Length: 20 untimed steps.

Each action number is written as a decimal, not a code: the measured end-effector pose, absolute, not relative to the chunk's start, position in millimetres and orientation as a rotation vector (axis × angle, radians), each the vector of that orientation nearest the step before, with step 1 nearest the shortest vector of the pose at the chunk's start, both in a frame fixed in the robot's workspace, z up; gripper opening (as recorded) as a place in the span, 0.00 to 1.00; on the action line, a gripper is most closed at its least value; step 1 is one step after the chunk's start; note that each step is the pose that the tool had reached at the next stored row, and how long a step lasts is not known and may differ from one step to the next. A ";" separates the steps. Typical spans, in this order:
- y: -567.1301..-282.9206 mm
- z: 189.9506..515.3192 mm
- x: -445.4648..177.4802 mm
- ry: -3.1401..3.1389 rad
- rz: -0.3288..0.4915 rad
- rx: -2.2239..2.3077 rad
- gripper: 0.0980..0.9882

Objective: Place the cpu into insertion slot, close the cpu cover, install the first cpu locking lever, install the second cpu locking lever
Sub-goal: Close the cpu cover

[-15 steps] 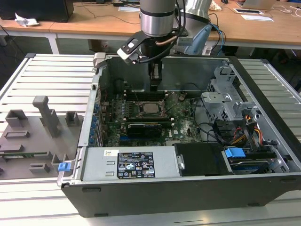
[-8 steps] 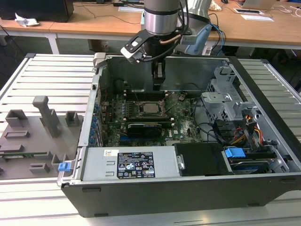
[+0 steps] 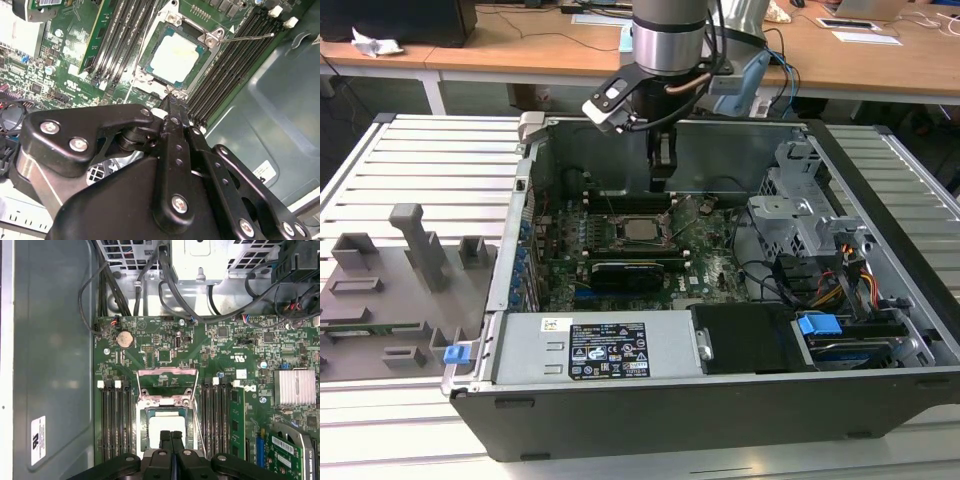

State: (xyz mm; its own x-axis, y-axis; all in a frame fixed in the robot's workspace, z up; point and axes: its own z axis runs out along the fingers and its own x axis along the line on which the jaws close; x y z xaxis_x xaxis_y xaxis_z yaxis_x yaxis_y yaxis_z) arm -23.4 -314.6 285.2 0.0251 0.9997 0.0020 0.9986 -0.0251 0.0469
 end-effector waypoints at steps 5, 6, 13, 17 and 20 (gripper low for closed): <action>-314.5 285.2 -19.7 2.171 0.053 2.226 0.01; -314.4 285.2 -19.1 2.171 0.053 2.226 0.01; -314.2 285.2 -13.9 2.171 0.053 2.226 0.01; -314.1 285.2 -10.0 2.171 0.053 2.226 0.01; -314.0 285.2 -7.5 2.171 0.053 2.226 0.01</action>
